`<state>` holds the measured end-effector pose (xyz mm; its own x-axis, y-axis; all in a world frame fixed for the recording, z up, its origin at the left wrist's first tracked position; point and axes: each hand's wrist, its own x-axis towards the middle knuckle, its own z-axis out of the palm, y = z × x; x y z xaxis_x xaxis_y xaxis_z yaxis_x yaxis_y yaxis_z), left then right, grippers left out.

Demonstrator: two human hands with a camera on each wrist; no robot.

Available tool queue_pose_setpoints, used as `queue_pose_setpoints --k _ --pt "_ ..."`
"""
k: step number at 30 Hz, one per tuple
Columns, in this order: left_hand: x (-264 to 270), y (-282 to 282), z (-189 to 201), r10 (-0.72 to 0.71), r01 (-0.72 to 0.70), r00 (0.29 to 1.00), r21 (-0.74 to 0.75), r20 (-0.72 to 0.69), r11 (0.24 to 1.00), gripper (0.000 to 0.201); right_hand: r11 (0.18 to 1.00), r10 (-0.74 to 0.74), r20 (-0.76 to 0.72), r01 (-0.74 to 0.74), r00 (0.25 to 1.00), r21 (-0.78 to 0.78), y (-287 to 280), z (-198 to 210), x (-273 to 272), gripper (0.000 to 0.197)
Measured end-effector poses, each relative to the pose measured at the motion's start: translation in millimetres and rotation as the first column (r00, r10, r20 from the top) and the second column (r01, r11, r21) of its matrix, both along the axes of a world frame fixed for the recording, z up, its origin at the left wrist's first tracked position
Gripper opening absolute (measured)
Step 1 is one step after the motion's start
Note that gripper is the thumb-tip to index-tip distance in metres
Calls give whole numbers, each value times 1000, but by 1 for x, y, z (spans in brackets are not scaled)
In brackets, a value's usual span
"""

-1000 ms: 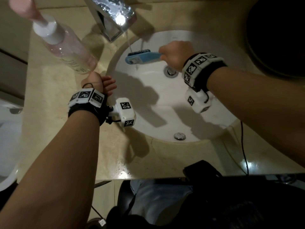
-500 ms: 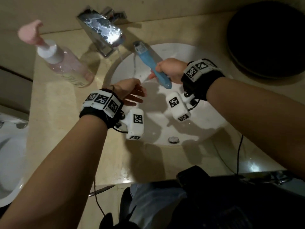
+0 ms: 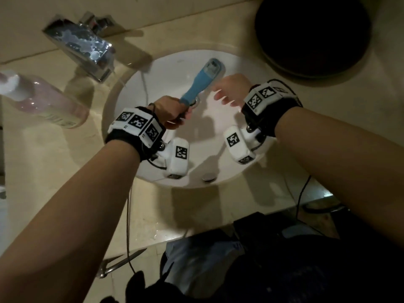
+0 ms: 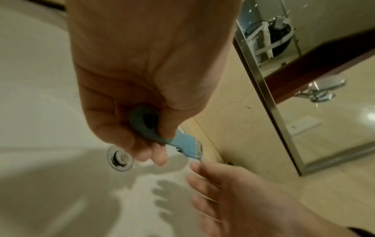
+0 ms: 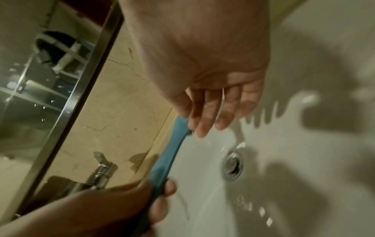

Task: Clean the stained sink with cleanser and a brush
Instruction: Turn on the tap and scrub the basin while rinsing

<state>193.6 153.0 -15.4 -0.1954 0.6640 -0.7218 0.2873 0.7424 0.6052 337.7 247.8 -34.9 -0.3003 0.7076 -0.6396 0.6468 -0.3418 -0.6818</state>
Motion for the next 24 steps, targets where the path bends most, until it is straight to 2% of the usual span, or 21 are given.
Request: queue_pose_setpoints --k 1,3,6,8,10,14,17,19,22,24 --pt "-2 -1 -4 -58 57 996 -23 -65 998 29 989 -107 26 104 994 107 6 -5 12 26" --pt "-6 -3 -11 -183 167 969 -103 -163 981 23 916 -317 39 296 948 270 11 -13 39 26" --pt "-10 -4 -26 -293 253 944 -237 -152 938 28 813 -459 86 379 884 442 12 -23 76 30" --pt "-11 -4 -34 -314 265 939 -292 -137 919 44 795 -468 130 352 874 494 10 -29 92 25" --pt "-9 -3 -43 -370 313 920 -321 -131 894 51 802 -413 173 267 894 534 9 -33 100 26" --pt "-1 -2 -62 -495 448 868 -355 -46 820 50 782 -393 137 252 909 570 13 -36 109 21" --pt "10 -2 -77 -584 547 811 -405 40 732 47 768 -393 136 243 909 593 14 -39 111 15" --pt "17 -2 -86 -638 568 770 -436 -20 698 46 749 -399 137 236 907 618 13 -42 111 16" --pt "19 6 -96 -618 494 745 -416 -250 764 48 721 -407 138 225 903 656 9 -46 111 16" --pt "16 16 -98 -581 446 741 -399 -338 801 47 703 -420 122 238 899 670 9 -48 111 17"
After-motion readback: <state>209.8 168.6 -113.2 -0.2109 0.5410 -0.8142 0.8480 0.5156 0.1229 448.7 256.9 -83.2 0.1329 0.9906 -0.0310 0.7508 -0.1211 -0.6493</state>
